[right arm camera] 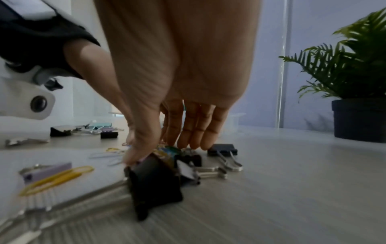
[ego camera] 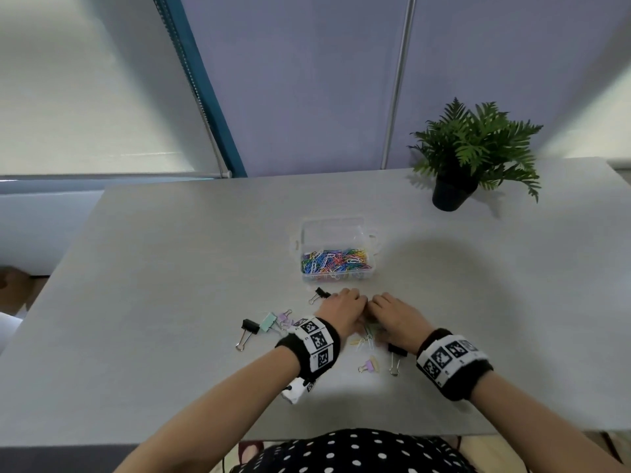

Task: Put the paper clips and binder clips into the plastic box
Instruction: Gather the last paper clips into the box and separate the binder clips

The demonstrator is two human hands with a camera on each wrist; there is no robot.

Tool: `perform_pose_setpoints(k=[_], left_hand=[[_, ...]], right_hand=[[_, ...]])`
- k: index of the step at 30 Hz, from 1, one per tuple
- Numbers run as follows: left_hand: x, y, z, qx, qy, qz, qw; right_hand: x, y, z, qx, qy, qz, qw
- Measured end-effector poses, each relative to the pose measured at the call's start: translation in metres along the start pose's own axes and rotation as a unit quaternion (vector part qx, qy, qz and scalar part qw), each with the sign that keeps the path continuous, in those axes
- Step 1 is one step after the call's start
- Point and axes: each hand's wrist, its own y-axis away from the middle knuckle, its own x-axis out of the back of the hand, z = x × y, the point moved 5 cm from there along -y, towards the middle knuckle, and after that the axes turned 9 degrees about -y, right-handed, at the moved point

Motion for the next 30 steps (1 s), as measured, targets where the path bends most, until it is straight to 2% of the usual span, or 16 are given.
perform_pose_setpoints(k=[3, 6, 9, 12, 14, 17, 20, 22, 26, 30], left_hand=[[-0.001, -0.002, 0.0, 0.018, -0.003, -0.007, 1.0], [-0.002, 0.0, -0.006, 0.011, 0.034, -0.032, 0.999], [-0.002, 0.003, -0.017, 0.011, 0.124, -0.034, 0.992], [0.003, 0.007, -0.03, 0.035, 0.246, -0.01, 0.969], [0.007, 0.01, -0.039, 0.05, 0.308, 0.006, 0.95], [0.011, 0.013, -0.05, 0.061, 0.355, 0.006, 0.933], [0.013, 0.013, -0.049, 0.047, 0.297, 0.015, 0.954], [0.013, 0.011, -0.038, 0.032, 0.259, 0.017, 0.965], [0.01, 0.002, -0.008, -0.006, 0.143, 0.011, 0.99], [0.005, -0.001, 0.012, -0.034, 0.068, -0.008, 0.997]], right_hand=[[0.002, -0.006, 0.0, -0.014, -0.003, 0.017, 1.0], [0.003, -0.008, 0.002, -0.032, -0.004, 0.002, 0.999], [0.006, -0.008, 0.003, -0.043, -0.031, -0.004, 0.999], [0.007, -0.008, 0.009, -0.056, -0.11, 0.024, 0.992], [0.009, -0.008, 0.014, -0.067, -0.207, 0.059, 0.974], [0.015, -0.006, 0.019, -0.073, -0.365, 0.093, 0.924], [0.017, -0.004, 0.021, -0.078, -0.478, 0.107, 0.868], [0.018, -0.005, 0.024, -0.094, -0.511, 0.117, 0.847], [0.033, -0.01, 0.032, -0.106, -0.512, 0.157, 0.838], [0.063, -0.026, 0.04, -0.092, -0.507, 0.193, 0.835]])
